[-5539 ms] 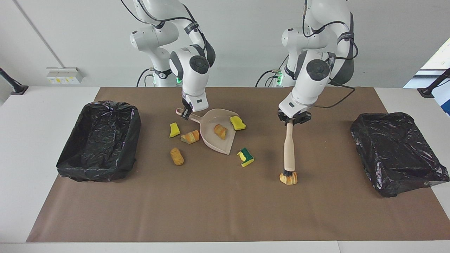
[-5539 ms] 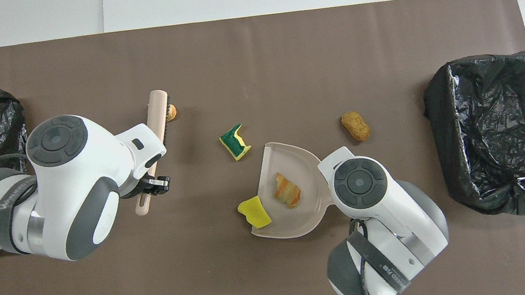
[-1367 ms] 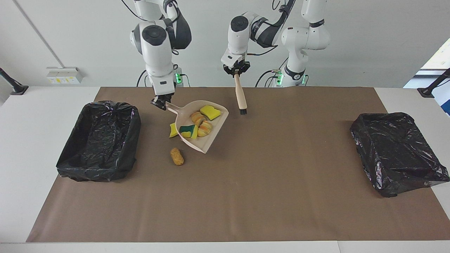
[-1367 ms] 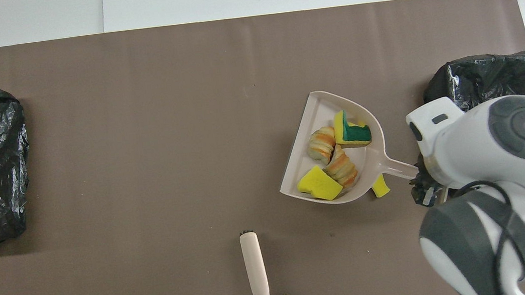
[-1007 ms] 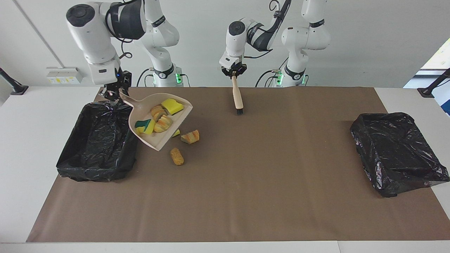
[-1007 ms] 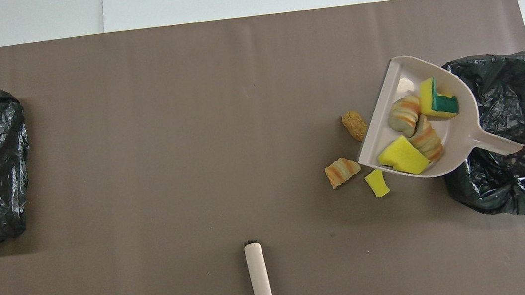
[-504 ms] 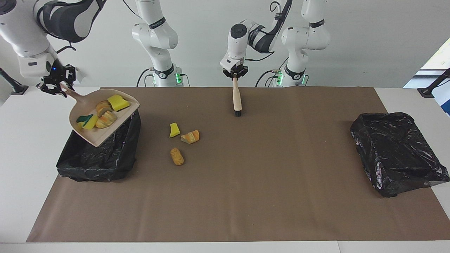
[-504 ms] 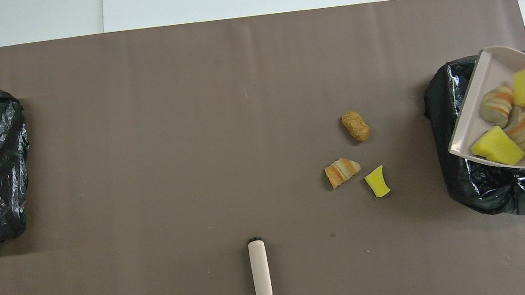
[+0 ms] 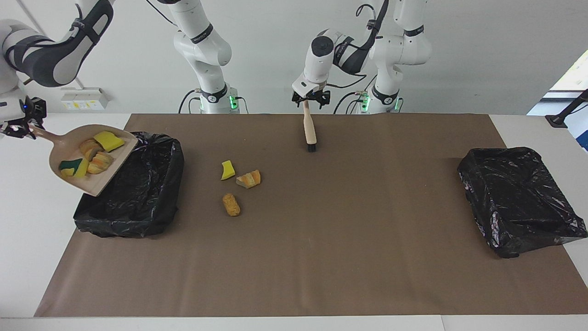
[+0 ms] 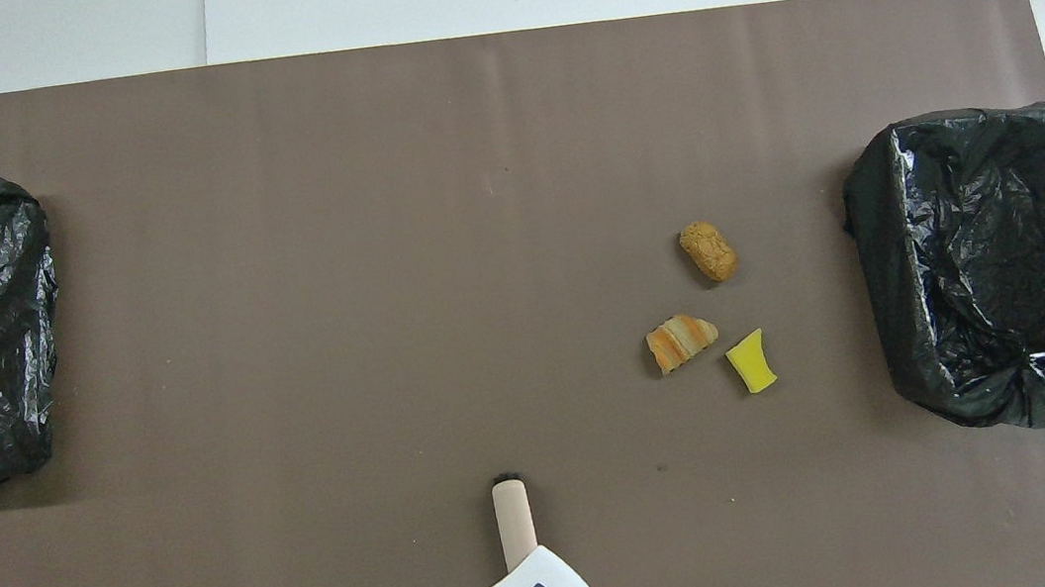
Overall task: Sweep and dump trash in bin
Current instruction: 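Tip the dustpan over the bag with the right gripper while the left gripper withdraws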
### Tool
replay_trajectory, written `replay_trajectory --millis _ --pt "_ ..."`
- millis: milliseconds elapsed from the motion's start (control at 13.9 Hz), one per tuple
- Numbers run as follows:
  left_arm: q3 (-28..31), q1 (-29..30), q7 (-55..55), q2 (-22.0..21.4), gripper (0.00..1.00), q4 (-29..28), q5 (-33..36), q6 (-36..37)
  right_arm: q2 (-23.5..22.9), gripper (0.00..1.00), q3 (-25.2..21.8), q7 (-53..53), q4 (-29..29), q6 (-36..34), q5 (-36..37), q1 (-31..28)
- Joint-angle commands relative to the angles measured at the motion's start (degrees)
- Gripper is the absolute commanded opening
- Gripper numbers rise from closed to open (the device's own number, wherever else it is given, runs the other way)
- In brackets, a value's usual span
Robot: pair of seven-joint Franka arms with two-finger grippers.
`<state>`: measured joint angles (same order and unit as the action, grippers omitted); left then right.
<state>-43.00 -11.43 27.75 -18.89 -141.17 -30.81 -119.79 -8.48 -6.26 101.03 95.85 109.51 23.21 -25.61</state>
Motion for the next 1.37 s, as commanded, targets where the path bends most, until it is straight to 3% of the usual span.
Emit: replay_trajectory --millis 0,144,432,719,863,1295 --pt "9.1 0.5 -4.2 0.6 1.00 10.1 11.4 9.6 -0.4 0.00 0.5 3.4 -0.8 1.9 4.2 1.0" --pt "19.0 0.0 -11.1 1.3 1.00 18.0 17.5 17.0 -0.4 0.00 0.5 3.7 -0.1 2.7 9.5 3.5" --pt "34.2 0.1 -18.7 9.5 1.00 40.0 26.4 30.6 1.0 0.00 0.5 3.7 4.2 10.5 17.2 4.3" --pt "41.6 0.4 -29.1 16.2 1.00 55.8 28.6 41.5 0.9 0.00 0.6 3.7 4.4 11.9 21.4 6.0" --pt "42.4 0.8 -30.1 17.4 1.00 58.8 28.9 42.8 0.9 0.00 0.6 3.7 4.3 11.9 22.1 6.1" --pt "42.9 1.3 -30.0 16.3 1.00 58.2 29.3 43.2 1.0 0.00 0.6 3.3 4.3 11.8 25.9 6.2"
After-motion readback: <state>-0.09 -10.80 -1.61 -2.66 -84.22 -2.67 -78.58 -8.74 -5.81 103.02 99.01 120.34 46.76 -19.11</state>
